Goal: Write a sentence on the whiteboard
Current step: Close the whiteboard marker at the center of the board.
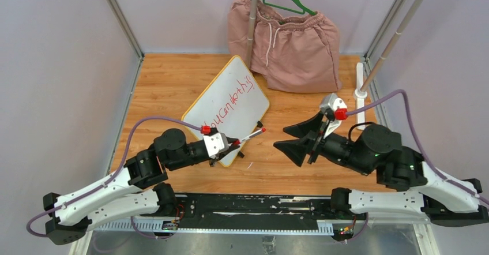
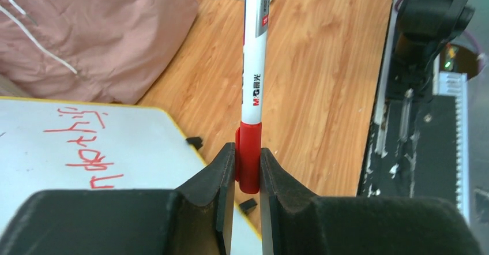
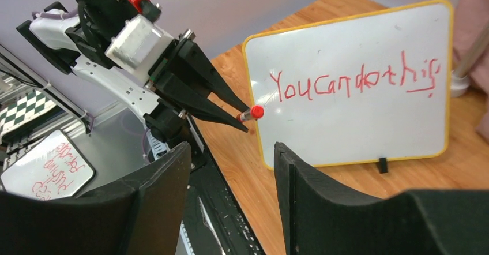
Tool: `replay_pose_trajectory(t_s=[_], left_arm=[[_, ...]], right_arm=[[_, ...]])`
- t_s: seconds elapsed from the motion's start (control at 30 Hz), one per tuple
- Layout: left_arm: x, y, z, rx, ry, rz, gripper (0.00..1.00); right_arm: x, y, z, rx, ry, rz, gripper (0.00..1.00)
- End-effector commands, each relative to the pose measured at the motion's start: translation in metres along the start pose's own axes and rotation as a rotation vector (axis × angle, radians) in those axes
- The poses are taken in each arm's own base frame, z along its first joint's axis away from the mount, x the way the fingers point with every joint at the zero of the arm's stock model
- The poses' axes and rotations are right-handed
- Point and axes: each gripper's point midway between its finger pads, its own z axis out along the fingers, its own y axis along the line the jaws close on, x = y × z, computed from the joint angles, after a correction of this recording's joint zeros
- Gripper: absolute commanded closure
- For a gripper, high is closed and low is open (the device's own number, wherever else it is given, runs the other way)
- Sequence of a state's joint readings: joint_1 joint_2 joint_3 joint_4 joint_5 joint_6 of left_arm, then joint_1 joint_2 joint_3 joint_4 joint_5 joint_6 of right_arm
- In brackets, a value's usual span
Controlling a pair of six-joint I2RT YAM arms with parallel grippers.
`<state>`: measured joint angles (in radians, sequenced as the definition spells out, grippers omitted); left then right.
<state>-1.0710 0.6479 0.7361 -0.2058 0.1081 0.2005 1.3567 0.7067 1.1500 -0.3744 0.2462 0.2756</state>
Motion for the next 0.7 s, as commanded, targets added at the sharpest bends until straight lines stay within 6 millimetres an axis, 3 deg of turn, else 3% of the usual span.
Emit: replay_pose_trajectory(t_s=[0.0,0.13,0.3,0.47,0.57,0.67], left_arm=[[0.001,0.009,-0.006,0.005,0.077,0.180,1.00],[0.011,0.017,-0.006,0.037,0.158,0.383,1.00],[0.020,0.018,-0.001,0.108,0.227,0.687,1.00],[0.037,0.015,0.010,0.149,0.324,0.937,1.00],[0.043,0.014,0.015,0.126,0.348,1.037,1.00],[0.040,0.014,0.019,0.090,0.332,1.129,1.00]], right_arm=[[-0.012,-0.012,-0.026,0.041,0.090,-0.117,0.42],[-0.009,-0.024,-0.034,0.108,0.239,-0.200,0.42],[0.021,-0.028,-0.024,0.121,0.398,-0.246,0.43],[0.047,-0.035,-0.003,0.078,0.498,-0.072,0.44],[0.055,-0.025,0.009,-0.020,0.513,0.040,0.44],[0.076,-0.011,0.019,-0.094,0.559,0.142,0.44]])
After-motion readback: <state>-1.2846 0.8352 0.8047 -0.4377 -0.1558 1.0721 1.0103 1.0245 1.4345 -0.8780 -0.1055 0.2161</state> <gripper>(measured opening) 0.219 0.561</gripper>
